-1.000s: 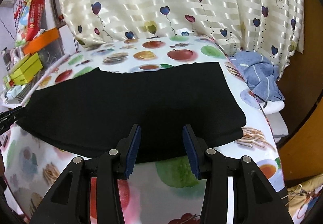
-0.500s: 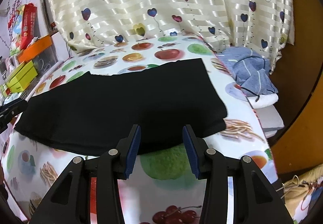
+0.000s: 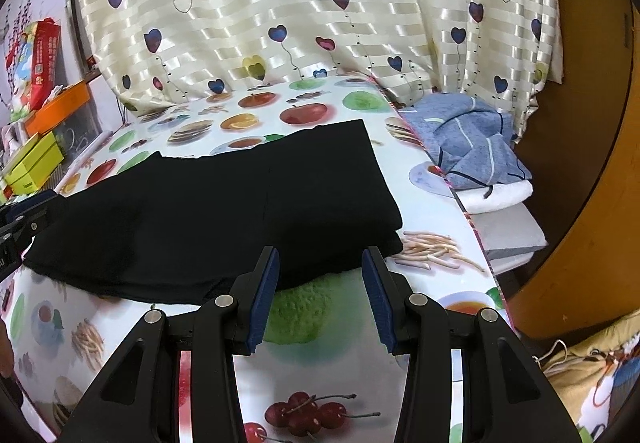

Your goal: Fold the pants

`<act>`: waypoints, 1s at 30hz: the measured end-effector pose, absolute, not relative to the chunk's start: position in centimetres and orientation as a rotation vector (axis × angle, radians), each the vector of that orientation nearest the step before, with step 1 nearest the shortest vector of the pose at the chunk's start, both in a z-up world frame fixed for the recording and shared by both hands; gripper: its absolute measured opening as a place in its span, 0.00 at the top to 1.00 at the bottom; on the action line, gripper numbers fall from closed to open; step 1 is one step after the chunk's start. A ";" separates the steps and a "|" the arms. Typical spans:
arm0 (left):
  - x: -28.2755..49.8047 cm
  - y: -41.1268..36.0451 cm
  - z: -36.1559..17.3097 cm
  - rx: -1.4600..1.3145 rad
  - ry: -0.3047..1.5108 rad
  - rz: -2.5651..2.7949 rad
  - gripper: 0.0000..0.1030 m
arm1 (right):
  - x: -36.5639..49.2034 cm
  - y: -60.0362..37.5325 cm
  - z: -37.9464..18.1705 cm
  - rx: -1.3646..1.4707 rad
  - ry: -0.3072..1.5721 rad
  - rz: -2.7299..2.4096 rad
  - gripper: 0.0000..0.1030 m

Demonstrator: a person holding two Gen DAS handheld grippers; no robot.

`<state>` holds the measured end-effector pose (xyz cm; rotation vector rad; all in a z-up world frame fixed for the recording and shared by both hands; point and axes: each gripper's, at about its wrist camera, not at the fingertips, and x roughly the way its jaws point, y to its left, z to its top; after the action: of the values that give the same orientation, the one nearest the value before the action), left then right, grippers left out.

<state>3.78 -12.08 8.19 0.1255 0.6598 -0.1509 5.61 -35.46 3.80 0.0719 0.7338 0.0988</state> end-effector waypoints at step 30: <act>4.8 1.1 0.0 -0.036 0.854 0.031 0.68 | 8.8 -35.0 2.3 -0.014 0.792 0.025 0.54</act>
<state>4.80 1.08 0.04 -0.0362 0.8540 0.0314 8.83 -35.03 2.29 -0.0136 0.7919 0.0255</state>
